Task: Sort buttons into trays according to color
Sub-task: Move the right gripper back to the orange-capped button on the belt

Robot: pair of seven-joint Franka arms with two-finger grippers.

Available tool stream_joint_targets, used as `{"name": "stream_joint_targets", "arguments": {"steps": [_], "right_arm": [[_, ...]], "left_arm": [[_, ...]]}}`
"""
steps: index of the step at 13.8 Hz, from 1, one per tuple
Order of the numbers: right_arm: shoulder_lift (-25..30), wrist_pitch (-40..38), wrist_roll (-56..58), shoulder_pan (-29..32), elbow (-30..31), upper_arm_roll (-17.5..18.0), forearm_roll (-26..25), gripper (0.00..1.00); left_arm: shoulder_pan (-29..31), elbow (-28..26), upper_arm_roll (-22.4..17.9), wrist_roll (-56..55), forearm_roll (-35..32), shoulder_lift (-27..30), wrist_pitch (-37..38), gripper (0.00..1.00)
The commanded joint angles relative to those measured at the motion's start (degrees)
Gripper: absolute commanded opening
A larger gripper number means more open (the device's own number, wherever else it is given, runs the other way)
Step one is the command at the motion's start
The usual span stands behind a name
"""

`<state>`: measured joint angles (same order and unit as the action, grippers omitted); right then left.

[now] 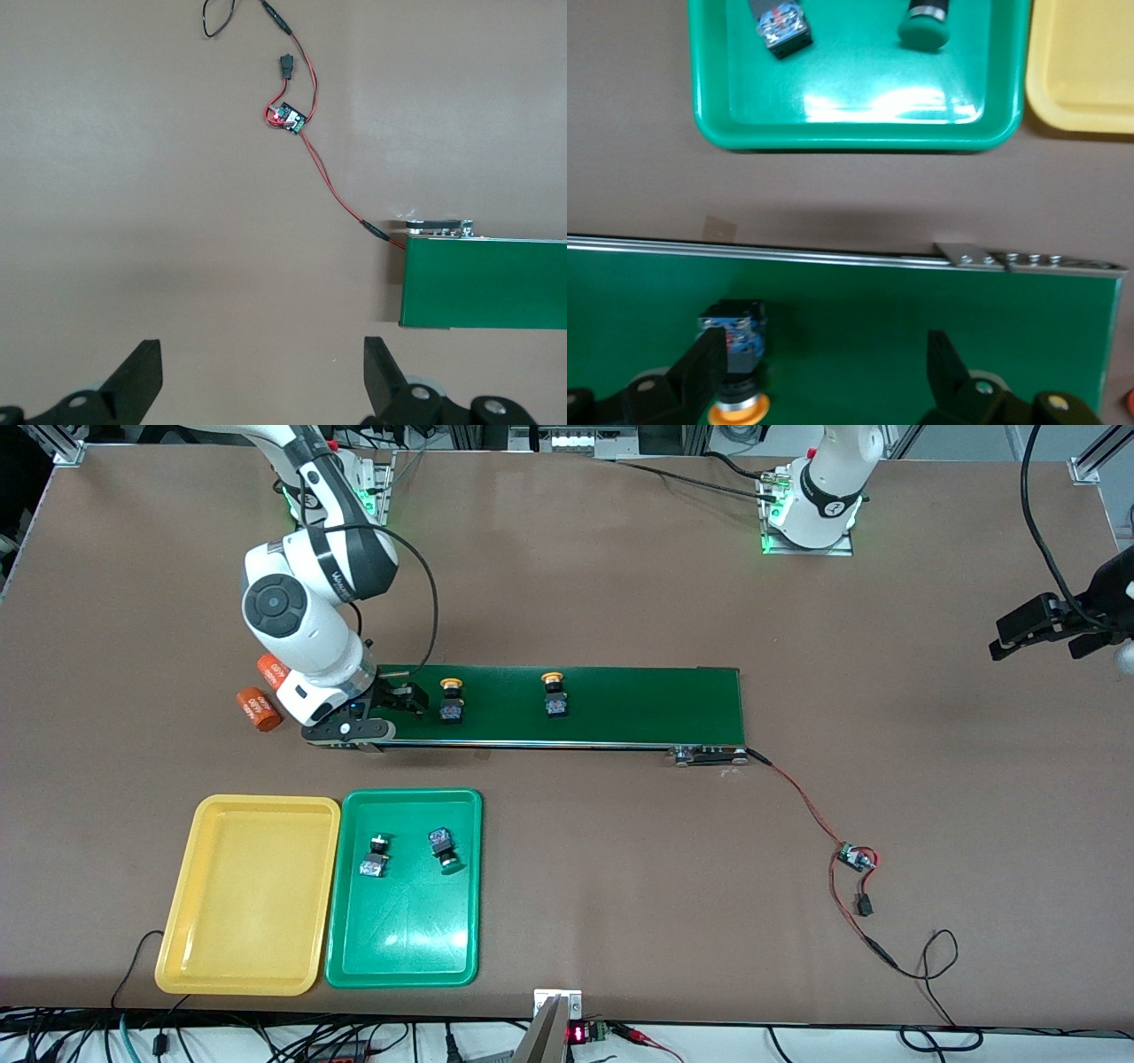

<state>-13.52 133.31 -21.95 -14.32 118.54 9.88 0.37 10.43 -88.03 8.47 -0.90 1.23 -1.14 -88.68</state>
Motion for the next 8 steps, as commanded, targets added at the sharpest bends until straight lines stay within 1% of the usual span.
{"name": "stream_joint_targets", "arguments": {"steps": [1, 4, 6, 8], "right_arm": [[1.13, 1.25, -1.69, -0.79, 2.30, 0.93, 0.69, 1.00], [0.95, 2.56, -2.31, -1.93, 5.28, 1.02, 0.51, 1.00], [0.95, 3.36, -2.31, -2.20, 6.78, 1.98, 0.51, 1.00], [0.95, 3.36, -2.31, -2.20, 7.49, 2.16, 0.51, 1.00]], "left_arm": [[0.38, -1.71, 0.58, -0.59, -0.26, 1.84, -0.45, 1.00], [0.38, -1.26, 0.50, -5.24, 0.88, 1.84, 1.22, 1.00], [0.38, -1.26, 0.50, -4.21, 0.88, 1.84, 1.49, 1.00], [0.38, -1.18, 0.50, -2.63, 0.79, 1.93, 2.10, 1.00]]}}
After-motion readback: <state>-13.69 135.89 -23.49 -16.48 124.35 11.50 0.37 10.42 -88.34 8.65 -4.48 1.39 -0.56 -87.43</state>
